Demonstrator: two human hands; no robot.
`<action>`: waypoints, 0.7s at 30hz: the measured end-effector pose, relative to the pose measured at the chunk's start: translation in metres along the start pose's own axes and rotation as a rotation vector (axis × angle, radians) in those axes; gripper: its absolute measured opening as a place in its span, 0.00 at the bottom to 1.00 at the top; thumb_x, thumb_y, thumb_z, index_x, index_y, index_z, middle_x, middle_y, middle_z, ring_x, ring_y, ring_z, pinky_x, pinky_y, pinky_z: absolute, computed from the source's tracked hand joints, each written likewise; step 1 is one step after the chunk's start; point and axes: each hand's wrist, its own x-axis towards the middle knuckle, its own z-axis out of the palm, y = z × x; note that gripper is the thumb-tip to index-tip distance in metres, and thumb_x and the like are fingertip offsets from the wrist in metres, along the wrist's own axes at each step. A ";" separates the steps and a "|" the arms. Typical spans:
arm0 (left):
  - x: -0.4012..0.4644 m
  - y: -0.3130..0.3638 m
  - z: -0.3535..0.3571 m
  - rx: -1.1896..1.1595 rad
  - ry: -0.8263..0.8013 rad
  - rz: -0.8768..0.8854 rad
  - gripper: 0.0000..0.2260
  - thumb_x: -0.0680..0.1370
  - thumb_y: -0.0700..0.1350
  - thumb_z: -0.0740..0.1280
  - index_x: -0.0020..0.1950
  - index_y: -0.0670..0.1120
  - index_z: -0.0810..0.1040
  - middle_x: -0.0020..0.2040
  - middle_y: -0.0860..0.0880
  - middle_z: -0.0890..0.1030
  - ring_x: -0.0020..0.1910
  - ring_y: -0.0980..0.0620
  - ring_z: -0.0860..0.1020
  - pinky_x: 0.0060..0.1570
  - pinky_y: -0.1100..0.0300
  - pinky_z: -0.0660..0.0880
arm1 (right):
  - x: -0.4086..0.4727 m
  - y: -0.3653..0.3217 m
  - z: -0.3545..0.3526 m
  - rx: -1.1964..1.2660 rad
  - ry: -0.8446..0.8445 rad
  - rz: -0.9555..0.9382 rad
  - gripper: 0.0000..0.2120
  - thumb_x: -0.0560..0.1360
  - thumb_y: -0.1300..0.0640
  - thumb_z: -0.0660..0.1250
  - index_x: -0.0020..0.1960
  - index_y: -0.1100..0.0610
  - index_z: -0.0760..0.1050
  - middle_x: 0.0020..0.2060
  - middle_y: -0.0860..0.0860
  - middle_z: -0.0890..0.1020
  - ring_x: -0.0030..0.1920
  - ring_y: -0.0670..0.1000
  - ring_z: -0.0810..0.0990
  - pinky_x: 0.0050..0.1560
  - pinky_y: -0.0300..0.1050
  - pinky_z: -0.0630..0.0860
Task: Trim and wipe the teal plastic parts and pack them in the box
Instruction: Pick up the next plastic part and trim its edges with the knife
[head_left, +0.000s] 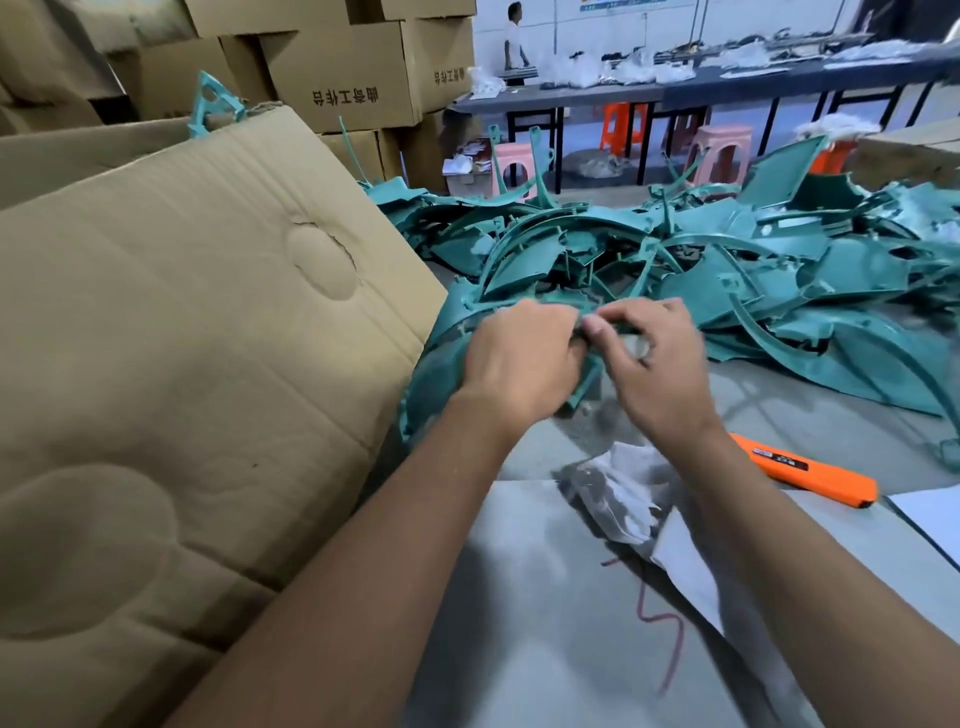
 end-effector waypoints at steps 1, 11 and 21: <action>0.005 0.005 -0.006 -0.031 -0.001 0.038 0.10 0.82 0.54 0.63 0.50 0.50 0.78 0.47 0.45 0.83 0.47 0.41 0.80 0.40 0.52 0.70 | 0.002 0.003 -0.007 -0.029 0.052 -0.016 0.11 0.82 0.50 0.69 0.46 0.55 0.83 0.42 0.45 0.81 0.47 0.50 0.73 0.50 0.49 0.66; -0.003 0.005 -0.003 -0.841 -0.249 -0.364 0.28 0.81 0.70 0.48 0.56 0.55 0.81 0.56 0.52 0.80 0.58 0.49 0.78 0.56 0.50 0.70 | -0.035 0.054 -0.082 0.263 0.264 0.366 0.17 0.83 0.50 0.67 0.37 0.53 0.75 0.39 0.52 0.75 0.42 0.45 0.73 0.50 0.43 0.70; -0.010 -0.006 0.011 -1.481 -0.685 -0.636 0.20 0.65 0.50 0.77 0.52 0.41 0.82 0.43 0.42 0.79 0.32 0.52 0.73 0.31 0.61 0.68 | -0.062 0.064 -0.085 0.291 0.369 0.514 0.13 0.83 0.42 0.64 0.46 0.50 0.75 0.45 0.46 0.77 0.47 0.44 0.75 0.54 0.40 0.74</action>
